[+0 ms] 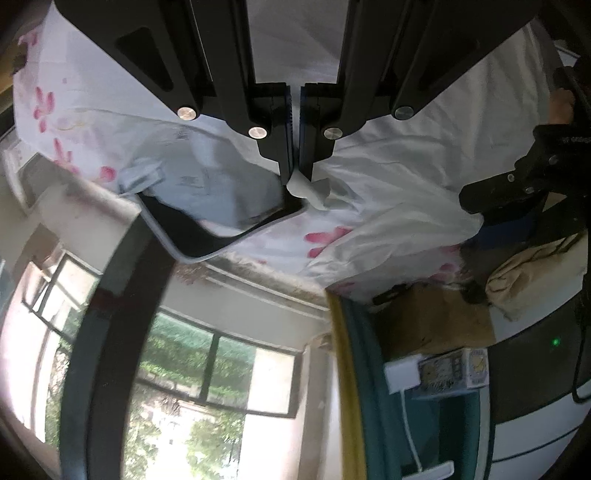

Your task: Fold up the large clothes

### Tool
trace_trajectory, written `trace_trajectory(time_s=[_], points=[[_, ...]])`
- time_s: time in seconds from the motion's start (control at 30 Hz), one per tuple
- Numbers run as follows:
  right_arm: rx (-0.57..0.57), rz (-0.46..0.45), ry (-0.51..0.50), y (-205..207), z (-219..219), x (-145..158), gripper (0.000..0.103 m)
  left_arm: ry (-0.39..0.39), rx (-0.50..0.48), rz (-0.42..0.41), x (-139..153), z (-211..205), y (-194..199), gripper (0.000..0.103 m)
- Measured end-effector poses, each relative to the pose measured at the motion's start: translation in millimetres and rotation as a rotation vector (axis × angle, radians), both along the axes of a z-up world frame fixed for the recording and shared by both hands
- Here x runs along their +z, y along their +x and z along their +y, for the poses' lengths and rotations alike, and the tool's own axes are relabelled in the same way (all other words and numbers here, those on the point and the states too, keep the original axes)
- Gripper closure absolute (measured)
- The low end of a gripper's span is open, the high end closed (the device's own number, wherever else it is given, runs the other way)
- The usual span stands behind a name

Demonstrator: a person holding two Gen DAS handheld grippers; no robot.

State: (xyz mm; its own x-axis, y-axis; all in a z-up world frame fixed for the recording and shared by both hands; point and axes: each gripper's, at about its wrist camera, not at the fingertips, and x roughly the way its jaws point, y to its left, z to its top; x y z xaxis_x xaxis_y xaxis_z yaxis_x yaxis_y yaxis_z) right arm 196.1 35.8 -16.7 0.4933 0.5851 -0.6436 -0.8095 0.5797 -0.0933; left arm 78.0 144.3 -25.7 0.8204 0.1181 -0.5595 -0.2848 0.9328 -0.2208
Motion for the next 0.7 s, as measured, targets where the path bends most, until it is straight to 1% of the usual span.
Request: trace_trajectory(time_s=[0.1,0.2,0.27,0.33,0.37,0.47,0.53,0.63,0.7], points=[[0.022,0.051,-0.02,0,14,-17,0.101,-0.008,0.002,0.032,-7,4,4,0.026],[0.039,0.152,-0.044,6,25,-39,0.099,-0.01,-0.009,0.071,-14,3,10,0.026],[0.051,0.213,-0.049,8,25,-49,0.088,-0.011,-0.019,0.088,-17,0,14,0.026],[0.061,0.233,-0.033,5,16,-51,0.046,-0.009,-0.031,0.107,-20,-3,20,0.026],[0.061,0.238,-0.025,4,9,-51,0.042,-0.008,-0.036,0.117,-21,-5,23,0.026],[0.039,0.224,-0.002,7,-20,-44,0.042,-0.008,-0.055,0.149,-27,-12,35,0.026],[-0.009,0.187,-0.002,16,-48,-37,0.042,0.0,-0.071,0.166,-30,-18,42,0.026],[-0.114,0.126,-0.02,40,-93,-30,0.042,0.01,-0.09,0.189,-35,-28,54,0.026],[-0.206,0.095,-0.035,65,-130,-30,0.042,0.01,-0.102,0.212,-39,-33,64,0.026]])
